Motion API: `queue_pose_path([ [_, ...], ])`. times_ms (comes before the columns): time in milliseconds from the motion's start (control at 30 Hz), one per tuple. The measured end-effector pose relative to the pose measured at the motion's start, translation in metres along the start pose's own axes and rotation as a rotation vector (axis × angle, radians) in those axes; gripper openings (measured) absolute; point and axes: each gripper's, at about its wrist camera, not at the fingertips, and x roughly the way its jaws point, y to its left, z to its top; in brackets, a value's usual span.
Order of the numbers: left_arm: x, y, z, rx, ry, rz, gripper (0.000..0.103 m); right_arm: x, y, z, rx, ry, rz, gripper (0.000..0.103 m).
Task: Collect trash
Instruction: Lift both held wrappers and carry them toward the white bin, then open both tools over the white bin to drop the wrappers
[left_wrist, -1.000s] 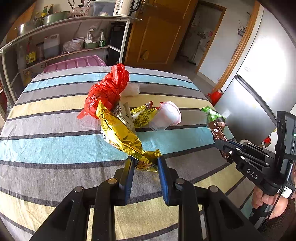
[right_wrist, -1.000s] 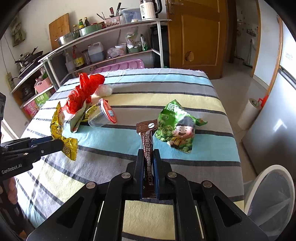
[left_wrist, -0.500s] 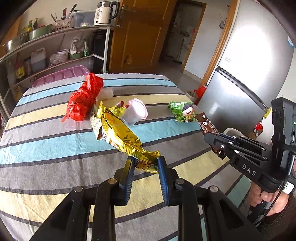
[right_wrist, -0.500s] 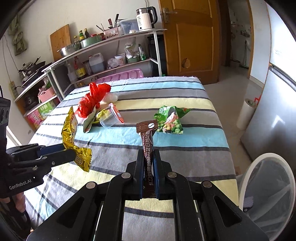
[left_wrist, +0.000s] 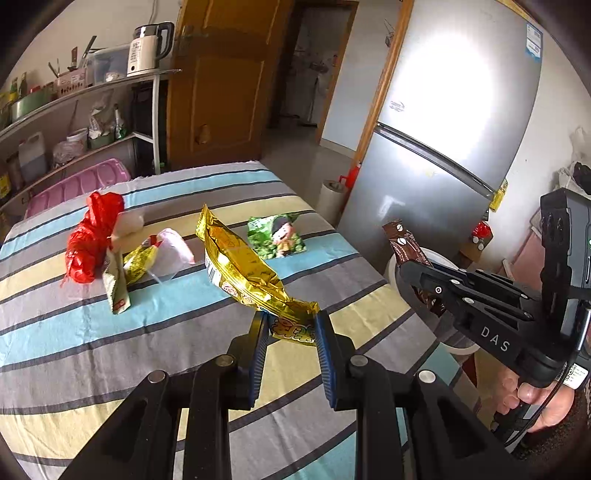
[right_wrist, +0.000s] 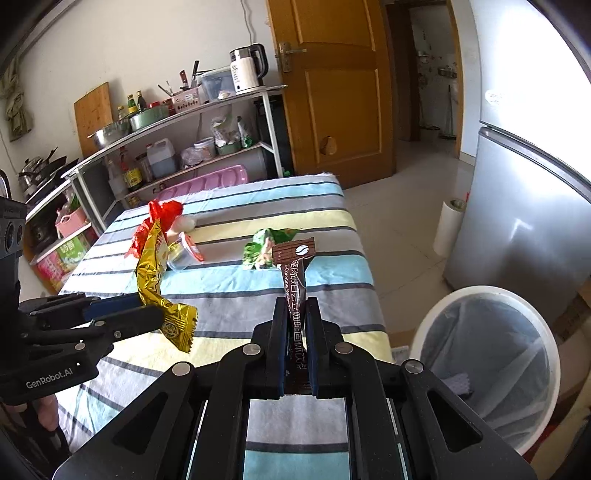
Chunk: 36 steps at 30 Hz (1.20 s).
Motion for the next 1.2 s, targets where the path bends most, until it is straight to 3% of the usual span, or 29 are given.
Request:
queue_pose_path([
  [567, 0.049, -0.121, 0.025, 0.184, 0.030, -0.166, 0.026, -0.062, -0.096, -0.017, 0.168, -0.064, -0.183, 0.009],
  [700, 0.054, -0.127, 0.028, 0.188, 0.031, -0.174, 0.026, -0.069, -0.111, -0.024, 0.186, -0.061, -0.212, 0.009],
  [933, 0.067, -0.112, 0.025, 0.144, 0.066, -0.123, 0.027, -0.065, -0.116, -0.026, 0.205, -0.063, -0.196, 0.009],
  [1100, 0.078, -0.092, 0.022, 0.100, 0.093, -0.020, 0.046, -0.055, -0.110, -0.027, 0.191, -0.046, -0.173, 0.009],
  [1200, 0.088, -0.084, 0.021, 0.049, 0.130, -0.029, 0.058, -0.051, -0.107, -0.027, 0.192, -0.039, -0.162, 0.009],
])
